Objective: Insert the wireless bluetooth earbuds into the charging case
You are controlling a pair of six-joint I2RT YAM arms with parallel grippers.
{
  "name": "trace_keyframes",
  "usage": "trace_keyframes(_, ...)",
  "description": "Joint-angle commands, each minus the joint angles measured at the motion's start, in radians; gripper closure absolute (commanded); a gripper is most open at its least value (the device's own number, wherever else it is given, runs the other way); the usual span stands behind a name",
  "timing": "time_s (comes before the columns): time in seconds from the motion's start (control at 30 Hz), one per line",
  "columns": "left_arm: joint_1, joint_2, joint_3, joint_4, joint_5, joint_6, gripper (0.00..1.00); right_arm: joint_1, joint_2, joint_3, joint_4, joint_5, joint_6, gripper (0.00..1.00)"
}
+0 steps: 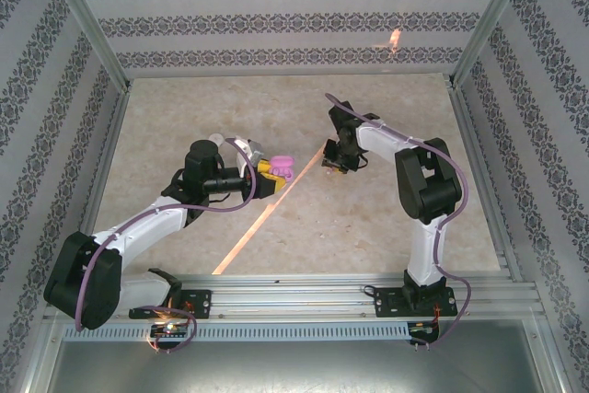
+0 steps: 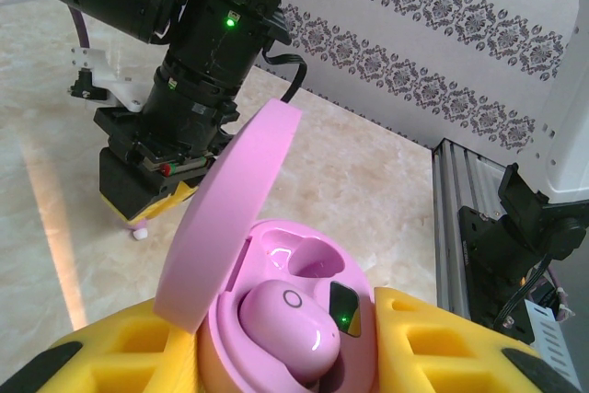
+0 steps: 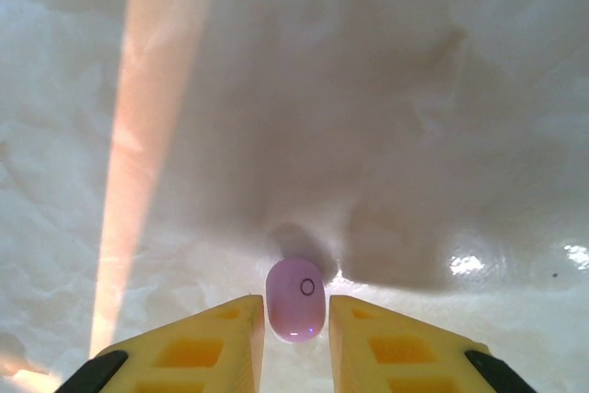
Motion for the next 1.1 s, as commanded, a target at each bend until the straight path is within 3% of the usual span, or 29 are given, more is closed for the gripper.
trace_keyframes(0.0, 0.008, 0.002, 0.005, -0.008, 0.017, 0.026, 0.77, -0.012, 0.013, 0.033, -0.033, -0.002, -0.014, 0.75)
trace_keyframes(1.07, 0.008, 0.002, 0.009, -0.020, 0.014, 0.030, 0.77, 0.006, 0.052, 0.004, -0.046, -0.033, -0.034, 0.74)
